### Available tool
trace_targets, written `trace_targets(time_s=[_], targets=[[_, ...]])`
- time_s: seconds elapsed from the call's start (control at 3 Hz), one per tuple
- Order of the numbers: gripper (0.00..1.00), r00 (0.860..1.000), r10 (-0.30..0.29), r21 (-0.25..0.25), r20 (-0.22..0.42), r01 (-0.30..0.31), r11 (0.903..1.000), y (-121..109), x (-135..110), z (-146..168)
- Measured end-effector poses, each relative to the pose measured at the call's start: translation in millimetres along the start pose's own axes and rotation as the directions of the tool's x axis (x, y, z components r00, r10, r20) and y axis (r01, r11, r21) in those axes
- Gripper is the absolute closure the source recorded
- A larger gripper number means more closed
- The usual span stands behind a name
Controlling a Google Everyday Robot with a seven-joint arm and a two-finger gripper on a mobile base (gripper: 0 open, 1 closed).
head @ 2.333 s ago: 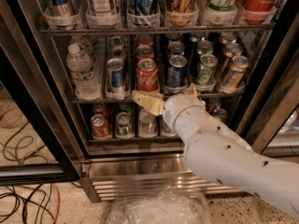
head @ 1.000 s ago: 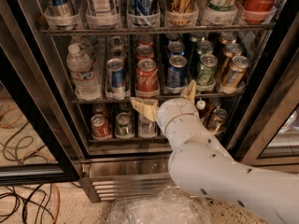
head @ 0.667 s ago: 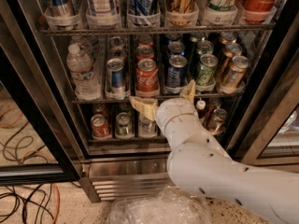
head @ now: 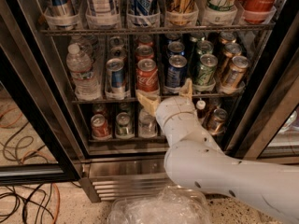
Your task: Pick pepsi can from middle shelf of fridge
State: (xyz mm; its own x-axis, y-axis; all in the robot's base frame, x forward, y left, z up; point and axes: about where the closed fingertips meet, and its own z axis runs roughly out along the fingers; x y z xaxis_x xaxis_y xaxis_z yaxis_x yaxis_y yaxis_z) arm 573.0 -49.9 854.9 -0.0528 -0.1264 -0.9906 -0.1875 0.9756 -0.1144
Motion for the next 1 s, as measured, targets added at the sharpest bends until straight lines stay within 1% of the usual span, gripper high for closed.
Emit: trace_targets(time_s=[0.33, 0.67, 1.0], targets=[[0.29, 1.0, -0.011, 0.038, 0.005, 0.011, 0.9992, -11, -1, 0], [0.35, 1.0, -0.024, 0.06, 0.016, 0.023, 0.9979, -18, -3, 3], [0.36, 0.999, -0.041, 0.064, 0.03, 0.039, 0.9972, -18, -4, 13]])
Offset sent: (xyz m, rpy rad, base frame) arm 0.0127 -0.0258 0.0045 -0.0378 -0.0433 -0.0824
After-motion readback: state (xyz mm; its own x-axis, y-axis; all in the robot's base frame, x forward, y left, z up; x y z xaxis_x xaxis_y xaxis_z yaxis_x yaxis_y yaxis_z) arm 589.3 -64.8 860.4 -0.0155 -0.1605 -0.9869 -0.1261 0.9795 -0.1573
